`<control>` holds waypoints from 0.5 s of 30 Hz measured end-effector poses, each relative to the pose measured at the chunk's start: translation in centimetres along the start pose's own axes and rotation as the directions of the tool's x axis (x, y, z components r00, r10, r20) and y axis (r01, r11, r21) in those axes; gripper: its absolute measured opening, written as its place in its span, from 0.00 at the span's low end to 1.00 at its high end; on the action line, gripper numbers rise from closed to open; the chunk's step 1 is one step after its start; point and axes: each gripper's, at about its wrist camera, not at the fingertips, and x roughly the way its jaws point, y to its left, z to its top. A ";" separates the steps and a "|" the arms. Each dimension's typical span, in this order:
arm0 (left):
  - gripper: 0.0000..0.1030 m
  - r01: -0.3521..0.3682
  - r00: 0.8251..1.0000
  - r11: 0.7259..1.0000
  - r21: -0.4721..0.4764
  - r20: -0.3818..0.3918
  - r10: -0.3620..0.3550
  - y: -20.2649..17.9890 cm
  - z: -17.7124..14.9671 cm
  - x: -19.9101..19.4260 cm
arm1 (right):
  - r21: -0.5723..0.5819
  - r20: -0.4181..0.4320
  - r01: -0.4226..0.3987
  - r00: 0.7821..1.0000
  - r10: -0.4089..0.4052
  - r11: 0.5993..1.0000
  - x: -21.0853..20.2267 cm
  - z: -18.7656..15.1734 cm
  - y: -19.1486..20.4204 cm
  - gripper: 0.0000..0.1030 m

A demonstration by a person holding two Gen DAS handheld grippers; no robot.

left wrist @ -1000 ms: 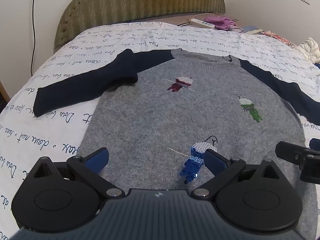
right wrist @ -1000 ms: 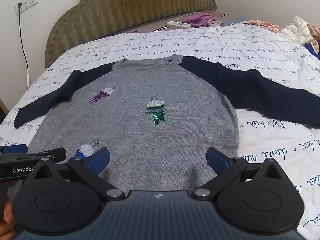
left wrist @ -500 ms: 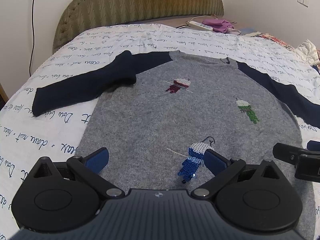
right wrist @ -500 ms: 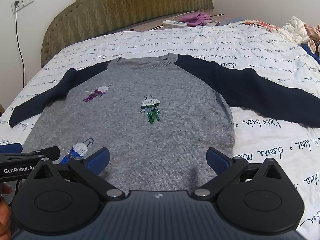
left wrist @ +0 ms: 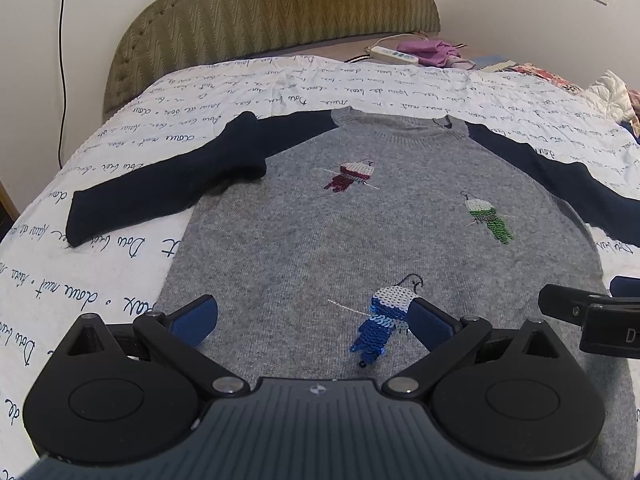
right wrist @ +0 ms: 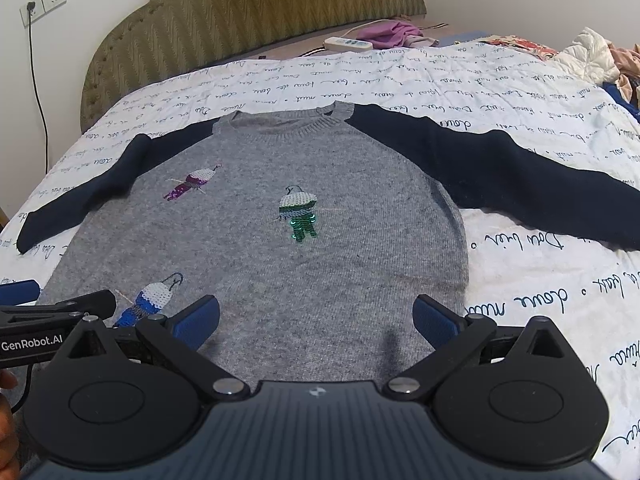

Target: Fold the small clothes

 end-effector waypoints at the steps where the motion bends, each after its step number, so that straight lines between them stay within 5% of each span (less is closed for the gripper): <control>1: 0.99 0.000 1.000 1.000 0.002 0.001 0.000 0.0 0.0 0.0 | 0.001 0.000 -0.001 1.000 0.001 1.000 0.0 0.0 -0.1 1.00; 15: 0.99 -0.011 1.000 1.000 0.004 -0.013 0.011 0.0 -0.1 0.3 | 0.009 -0.008 -0.002 1.000 0.002 1.000 0.2 -0.2 -0.2 1.00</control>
